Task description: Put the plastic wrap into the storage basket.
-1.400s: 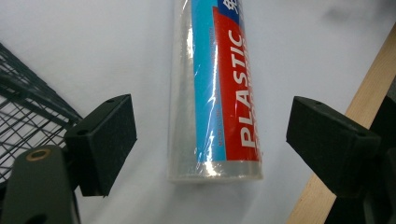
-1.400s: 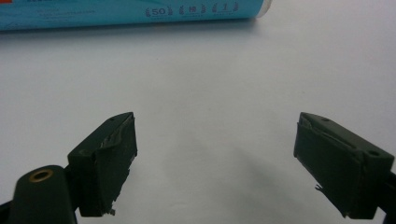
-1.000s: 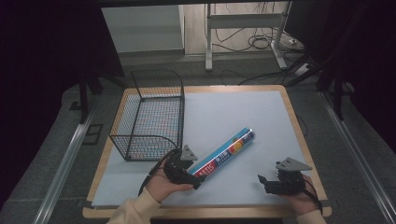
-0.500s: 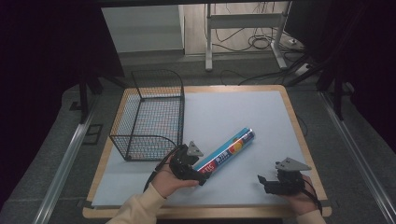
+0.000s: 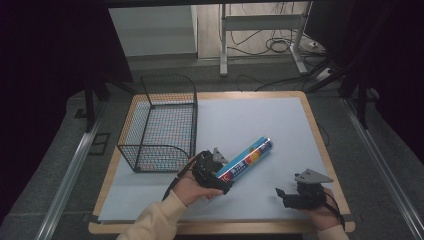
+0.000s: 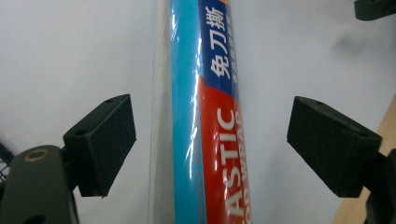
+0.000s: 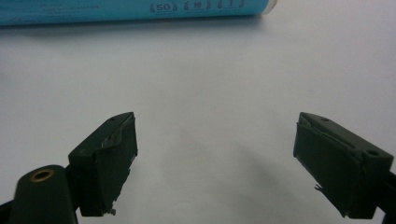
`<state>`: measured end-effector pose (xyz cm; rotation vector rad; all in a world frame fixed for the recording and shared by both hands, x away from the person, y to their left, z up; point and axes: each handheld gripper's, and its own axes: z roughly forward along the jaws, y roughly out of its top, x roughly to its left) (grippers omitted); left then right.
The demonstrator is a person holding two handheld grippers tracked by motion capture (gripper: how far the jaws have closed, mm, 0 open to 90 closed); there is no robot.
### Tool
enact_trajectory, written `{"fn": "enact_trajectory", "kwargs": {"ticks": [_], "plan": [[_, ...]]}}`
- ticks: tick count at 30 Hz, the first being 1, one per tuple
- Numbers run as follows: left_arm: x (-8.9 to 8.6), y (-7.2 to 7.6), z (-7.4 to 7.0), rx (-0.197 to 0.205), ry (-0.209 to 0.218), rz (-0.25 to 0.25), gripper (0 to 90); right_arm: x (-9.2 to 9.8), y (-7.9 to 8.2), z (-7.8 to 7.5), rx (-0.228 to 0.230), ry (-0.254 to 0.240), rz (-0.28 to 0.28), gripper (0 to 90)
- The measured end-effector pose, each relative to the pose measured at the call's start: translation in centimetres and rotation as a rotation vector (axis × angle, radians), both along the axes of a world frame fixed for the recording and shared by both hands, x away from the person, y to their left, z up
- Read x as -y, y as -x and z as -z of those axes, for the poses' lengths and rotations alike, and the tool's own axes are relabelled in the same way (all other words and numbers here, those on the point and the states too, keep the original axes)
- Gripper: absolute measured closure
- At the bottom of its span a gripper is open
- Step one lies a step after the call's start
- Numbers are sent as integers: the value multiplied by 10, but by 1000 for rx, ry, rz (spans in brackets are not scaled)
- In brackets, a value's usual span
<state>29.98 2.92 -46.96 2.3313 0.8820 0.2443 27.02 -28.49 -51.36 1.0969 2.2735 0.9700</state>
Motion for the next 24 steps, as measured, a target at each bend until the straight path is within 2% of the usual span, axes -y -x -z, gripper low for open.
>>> {"fn": "enact_trajectory", "kwargs": {"ticks": [9, 15, 19, 24], "plan": [[18, -12, -4, -12, -43, 26, 153, 0, 0, 0, -3, 0, -9, 143], [27, -21, -5, -23, -57, 30, 155, 0, 0, 0, -3, -3, -5, 143], [35, -28, -5, -26, -96, 41, 155, 0, 0, 0, -5, -3, -6, 143], [45, -39, -1, -52, -105, 37, 159, 1, -1, 0, -4, -3, -3, 144]]}}
